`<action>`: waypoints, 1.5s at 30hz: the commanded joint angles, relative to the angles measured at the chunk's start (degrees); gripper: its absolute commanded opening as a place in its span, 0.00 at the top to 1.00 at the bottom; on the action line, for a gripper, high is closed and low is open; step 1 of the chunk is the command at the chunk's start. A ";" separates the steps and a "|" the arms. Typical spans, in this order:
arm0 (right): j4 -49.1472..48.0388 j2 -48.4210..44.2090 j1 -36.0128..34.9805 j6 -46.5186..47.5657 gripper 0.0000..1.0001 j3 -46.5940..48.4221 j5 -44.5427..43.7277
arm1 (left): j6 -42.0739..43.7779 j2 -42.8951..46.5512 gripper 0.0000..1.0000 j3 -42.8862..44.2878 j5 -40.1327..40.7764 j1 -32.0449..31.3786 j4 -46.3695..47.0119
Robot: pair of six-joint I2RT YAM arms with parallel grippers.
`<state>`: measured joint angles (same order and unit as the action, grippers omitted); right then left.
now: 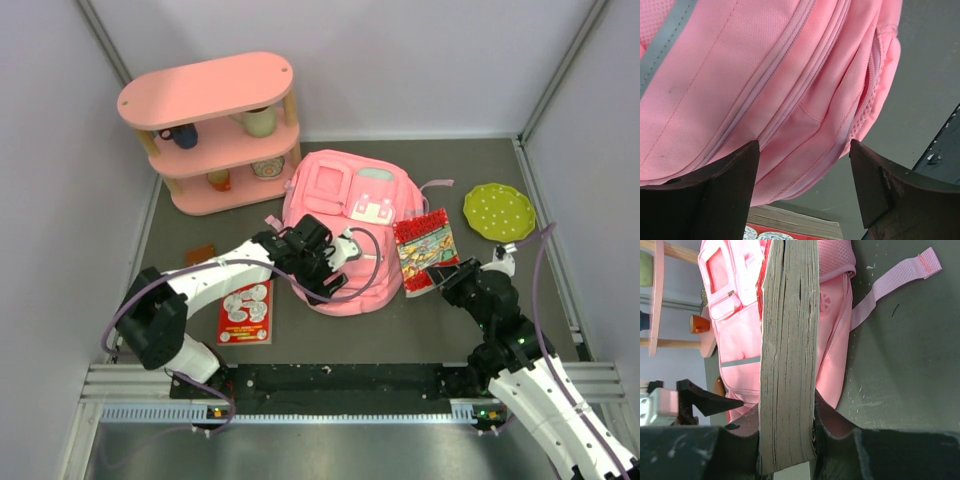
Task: Pack the student bag
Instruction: Place the book in the student bag.
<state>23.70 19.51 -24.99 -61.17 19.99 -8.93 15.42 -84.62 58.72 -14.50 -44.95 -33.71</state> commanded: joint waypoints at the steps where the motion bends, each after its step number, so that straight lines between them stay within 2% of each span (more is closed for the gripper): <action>1: -5.07 -0.52 -0.41 -0.88 1.00 3.22 0.23 | 1.54 -2.47 0.24 2.71 2.63 -0.49 -1.00; 5: -5.07 -0.44 -0.41 -1.24 1.00 3.04 0.32 | 1.63 -3.80 0.36 3.94 4.04 -0.49 -1.53; 9: -5.16 -0.26 -0.49 -1.15 1.00 2.95 0.49 | 1.11 -4.15 0.58 5.09 3.17 -0.49 -2.32; 12: -5.16 -0.08 -0.49 -1.23 1.00 2.86 0.58 | 0.49 -3.89 0.67 6.14 2.37 -0.49 -2.76; 13: -5.16 0.00 -0.41 -1.32 1.00 2.69 0.58 | 0.31 -3.97 0.77 6.41 2.46 -0.49 -2.76; 15: -5.33 0.09 -0.41 -1.41 1.00 2.69 0.75 | -0.21 -3.97 0.86 7.28 2.46 -0.40 -3.02; 17: -5.33 0.35 -0.41 -1.41 1.00 2.60 0.93 | -0.82 -4.06 1.00 7.72 2.02 -0.40 -3.37; 24: -3.50 -0.61 -0.41 0.68 1.00 4.35 0.15 | -4.69 -1.53 1.00 9.75 1.58 -0.14 -1.10; 26: 3.08 -1.57 -0.41 3.23 1.00 8.02 -4.59 | -7.75 -0.03 1.00 9.75 2.72 -0.14 2.05; 31: 9.60 -7.37 -0.41 11.93 1.00 13.58 -17.24 | -11.72 6.30 1.00 8.25 1.15 0.21 9.71; 34: 12.41 -6.07 -0.49 15.46 1.00 17.53 -18.67 | -13.75 8.24 1.00 8.52 0.18 0.21 13.14; 37: 15.75 -4.48 -0.41 14.50 1.00 20.87 -16.31 | -15.24 8.59 1.00 9.57 0.70 0.21 15.69; 41: 19.00 -6.40 -0.41 8.02 1.00 22.02 -13.66 | -20.59 7.37 1.00 13.17 4.65 0.13 19.21; 43: 20.94 -7.98 -0.49 6.07 1.00 21.85 -12.87 | -22.09 6.49 1.00 17.20 6.14 0.12 20.79; 45: 23.56 -9.57 -0.41 2.64 1.00 22.02 -12.52 | -25.60 4.03 1.00 21.33 10.96 0.12 20.01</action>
<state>44.62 13.28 -24.99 -52.23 39.53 -22.50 -3.03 -78.61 70.63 -10.22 -44.93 -23.57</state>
